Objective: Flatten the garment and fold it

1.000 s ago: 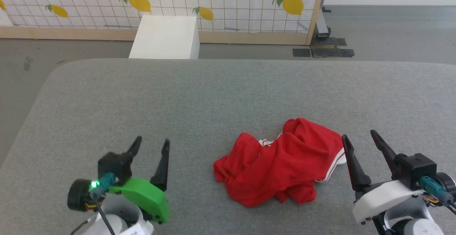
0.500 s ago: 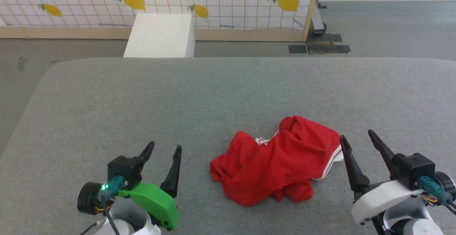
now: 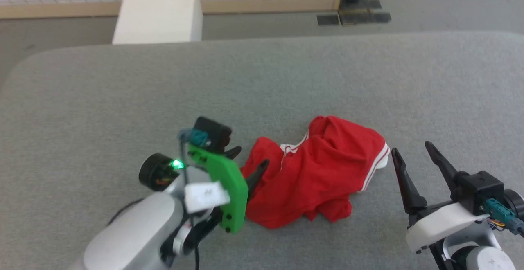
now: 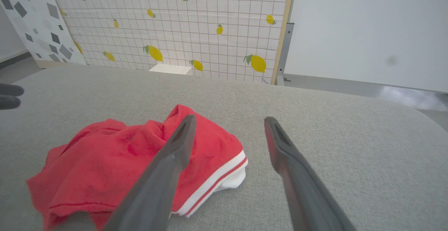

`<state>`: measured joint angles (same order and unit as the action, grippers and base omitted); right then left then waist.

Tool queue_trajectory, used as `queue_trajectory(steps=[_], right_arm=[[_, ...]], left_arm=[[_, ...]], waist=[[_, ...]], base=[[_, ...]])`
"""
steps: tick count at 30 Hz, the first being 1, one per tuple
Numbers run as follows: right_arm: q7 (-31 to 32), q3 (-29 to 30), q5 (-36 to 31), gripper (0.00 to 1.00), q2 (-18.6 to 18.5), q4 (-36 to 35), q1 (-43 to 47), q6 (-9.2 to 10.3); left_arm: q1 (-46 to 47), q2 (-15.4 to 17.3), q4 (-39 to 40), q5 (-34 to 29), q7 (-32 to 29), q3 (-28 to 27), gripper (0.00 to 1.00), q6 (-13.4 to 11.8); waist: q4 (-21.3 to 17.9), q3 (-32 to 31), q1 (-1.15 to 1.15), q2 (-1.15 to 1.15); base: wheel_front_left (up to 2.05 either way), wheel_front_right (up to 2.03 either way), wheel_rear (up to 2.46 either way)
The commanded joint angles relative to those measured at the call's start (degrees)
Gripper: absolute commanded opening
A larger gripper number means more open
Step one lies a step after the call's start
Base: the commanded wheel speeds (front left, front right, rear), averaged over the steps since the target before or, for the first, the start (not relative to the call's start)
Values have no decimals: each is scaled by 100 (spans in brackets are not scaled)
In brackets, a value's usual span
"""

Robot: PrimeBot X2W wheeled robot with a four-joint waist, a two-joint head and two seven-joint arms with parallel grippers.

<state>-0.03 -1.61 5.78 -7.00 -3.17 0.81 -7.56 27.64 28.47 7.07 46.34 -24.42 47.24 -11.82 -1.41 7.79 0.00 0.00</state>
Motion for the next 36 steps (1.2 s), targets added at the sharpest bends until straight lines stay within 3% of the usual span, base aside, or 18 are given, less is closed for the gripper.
queue_trajectory(steps=[1,7,12,19,20,21,28,36], right_arm=[[-41,-8,-47,100,-9,-35,-134,8],[-181,-20,-106,100,56,5,-283,8],[-335,-31,-148,100,130,98,-368,8],[-494,-39,-199,100,211,231,-443,8],[-511,-38,-208,100,222,250,-449,8],[-522,-36,-215,100,230,269,-454,8],[-501,-76,-233,100,236,428,-474,8],[-372,-112,-148,100,172,479,-430,8]], left_arm=[[238,-55,-108,94,-276,47,100,-3],[917,-165,-661,271,-1458,287,100,-6],[1326,-65,-1153,68,-1928,488,100,39],[1242,-102,-1571,380,-2413,703,100,320],[1194,-80,-1595,444,-2501,745,61,379],[1159,-61,-1599,490,-2537,759,3,417],[1189,21,-1650,334,-1591,323,0,309],[1713,72,-1612,-84,-288,-430,0,-100]], waist=[[-247,349,0,0],[-546,758,0,0],[-751,1021,0,0],[-843,1224,0,0],[-843,1234,0,0],[-839,1235,0,0],[-689,916,0,0],[-408,440,0,0]], base=[[0,0,0],[0,0,0],[0,0,0],[0,0,0],[0,0,0],[0,0,0],[0,0,0],[0,0,0]])
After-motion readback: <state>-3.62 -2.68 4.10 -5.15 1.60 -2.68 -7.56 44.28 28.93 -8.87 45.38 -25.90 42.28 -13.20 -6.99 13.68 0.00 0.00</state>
